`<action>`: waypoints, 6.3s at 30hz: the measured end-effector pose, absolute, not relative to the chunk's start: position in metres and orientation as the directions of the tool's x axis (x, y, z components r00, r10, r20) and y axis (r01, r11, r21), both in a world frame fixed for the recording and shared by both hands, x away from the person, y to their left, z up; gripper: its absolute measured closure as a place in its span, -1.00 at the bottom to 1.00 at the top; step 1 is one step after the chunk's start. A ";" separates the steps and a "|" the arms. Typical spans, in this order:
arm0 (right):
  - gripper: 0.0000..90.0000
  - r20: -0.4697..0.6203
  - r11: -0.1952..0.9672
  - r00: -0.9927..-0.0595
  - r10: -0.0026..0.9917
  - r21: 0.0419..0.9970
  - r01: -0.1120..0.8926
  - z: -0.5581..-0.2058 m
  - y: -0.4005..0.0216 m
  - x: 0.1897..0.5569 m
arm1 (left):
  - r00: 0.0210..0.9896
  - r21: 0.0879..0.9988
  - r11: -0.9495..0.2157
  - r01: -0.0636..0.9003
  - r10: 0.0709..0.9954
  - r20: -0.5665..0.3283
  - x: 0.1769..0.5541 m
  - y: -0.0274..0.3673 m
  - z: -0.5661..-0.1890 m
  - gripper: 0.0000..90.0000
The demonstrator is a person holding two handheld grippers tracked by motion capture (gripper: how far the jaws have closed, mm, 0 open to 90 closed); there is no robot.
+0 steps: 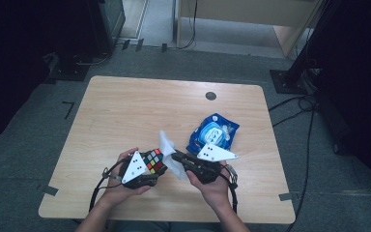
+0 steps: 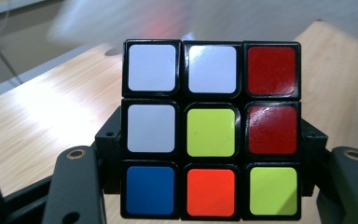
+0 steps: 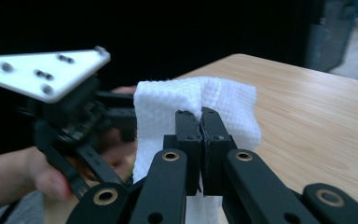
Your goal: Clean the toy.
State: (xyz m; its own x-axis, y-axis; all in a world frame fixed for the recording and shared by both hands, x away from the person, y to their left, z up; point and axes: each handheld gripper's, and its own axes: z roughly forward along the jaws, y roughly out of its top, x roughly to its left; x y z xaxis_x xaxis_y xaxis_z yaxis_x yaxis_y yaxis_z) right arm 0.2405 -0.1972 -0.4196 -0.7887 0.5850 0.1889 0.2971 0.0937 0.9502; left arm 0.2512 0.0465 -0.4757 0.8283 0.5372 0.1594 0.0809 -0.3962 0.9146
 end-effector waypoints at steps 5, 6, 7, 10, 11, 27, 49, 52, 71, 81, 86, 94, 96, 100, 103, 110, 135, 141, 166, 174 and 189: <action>0.98 0.160 0.117 -0.795 0.585 0.953 0.279 -0.424 -0.188 0.237 | 0.850 0.921 -0.384 0.059 0.504 0.155 0.244 0.035 -0.473 -0.25; 0.98 0.162 0.121 -0.792 0.589 0.951 0.284 -0.428 -0.185 0.236 | 0.853 0.925 -0.375 0.056 0.499 0.150 0.243 0.033 -0.472 -0.25; 0.98 0.162 0.121 -0.792 0.589 0.951 0.284 -0.428 -0.185 0.236 | 0.853 0.925 -0.375 0.056 0.499 0.150 0.243 0.033 -0.472 -0.25; 0.97 0.145 0.124 -0.767 0.626 0.952 0.281 -0.432 -0.185 0.237 | 0.848 0.926 -0.374 0.051 0.507 0.158 0.243 0.033 -0.470 -0.25; 0.97 0.133 0.133 -0.759 0.638 0.951 0.279 -0.433 -0.186 0.238 | 0.848 0.931 -0.362 0.054 0.508 0.149 0.243 0.034 -0.469 -0.25; 0.97 0.125 0.095 -0.751 0.649 0.965 0.243 -0.421 -0.195 0.232 | 0.828 0.926 -0.368 0.086 0.544 0.139 0.251 0.040 -0.472 -0.25; 0.97 0.171 0.114 -0.703 0.690 0.934 0.339 -0.441 -0.196 0.243 | 0.842 0.934 -0.352 0.066 0.522 0.137 0.246 0.039 -0.463 -0.25; 0.97 0.169 0.113 -0.709 0.685 0.937 0.332 -0.440 -0.194 0.241 | 0.845 0.931 -0.358 0.070 0.518 0.135 0.246 0.038 -0.465 -0.25; 0.96 0.121 0.212 -0.660 0.741 0.890 0.402 -0.459 -0.197 0.254 | 0.837 0.939 -0.336 0.079 0.533 0.120 0.249 0.044 -0.461 -0.25; 0.89 0.084 0.302 -0.632 0.771 0.824 0.479 -0.477 -0.201 0.263 | 0.810 0.947 -0.305 0.100 0.578 0.101 0.256 0.059 -0.458 -0.25; 0.47 0.078 0.281 -0.629 0.773 0.847 0.451 -0.472 -0.200 0.262 | 0.804 0.946 -0.304 0.109 0.587 0.096 0.259 0.061 -0.460 -0.25; 0.31 0.147 0.160 -0.604 0.784 0.892 0.424 -0.446 -0.203 0.253 | 0.804 0.942 -0.315 0.117 0.587 0.096 0.259 0.058 -0.463 -0.25; 0.21 0.194 0.110 -0.608 0.770 0.898 0.426 -0.440 -0.203 0.250 | 0.804 0.941 -0.317 0.117 0.586 0.097 0.259 0.056 -0.465 -0.25; -0.08 0.322 -0.016 -0.591 0.739 0.886 0.463 -0.430 -0.201 0.244 | 0.801 0.942 -0.315 0.120 0.591 0.096 0.257 0.051 -0.467 -0.25; -0.25 0.415 -0.077 -0.577 0.704 0.852 0.518 -0.430 -0.196 0.242 | 0.793 0.941 -0.316 0.121 0.601 0.100 0.255 0.044 -0.469 -0.25; -0.45 0.525 -0.143 -0.529 0.667 0.787 0.600 -0.439 -0.189 0.245 | 0.788 0.941 -0.317 0.115 0.606 0.108 0.249 0.033 -0.471 -0.25; -0.23 0.616 -0.167 -0.478 0.626 0.705 0.690 -0.451 -0.195 0.253 | 0.838 0.921 -0.385 0.053 0.519 0.169 0.242 0.023 -0.474 -0.42; -0.23 0.631 -0.147 -0.478 0.612 0.684 0.715 -0.439 -0.212 0.261 | 0.823 0.896 -0.442 0.033 0.522 0.227 0.243 0.023 -0.479 -0.45; -0.24 0.607 0.010 -0.516 0.604 0.642 0.767 -0.442 -0.204 0.266 | 0.819 0.864 -0.502 -0.037 0.480 0.313 0.234 0.012 -0.478 -0.65; -0.24 0.607 0.055 -0.526 0.595 0.623 0.781 -0.446 -0.197 0.266 | 0.829 0.859 -0.510 -0.052 0.457 0.322 0.231 0.009 -0.478 -0.75; -0.23 0.608 0.076 -0.528 0.593 0.611 0.788 -0.448 -0.192 0.266 | 0.850 0.864 -0.496 -0.089 0.415 0.326 0.229 0.009 -0.477 -0.57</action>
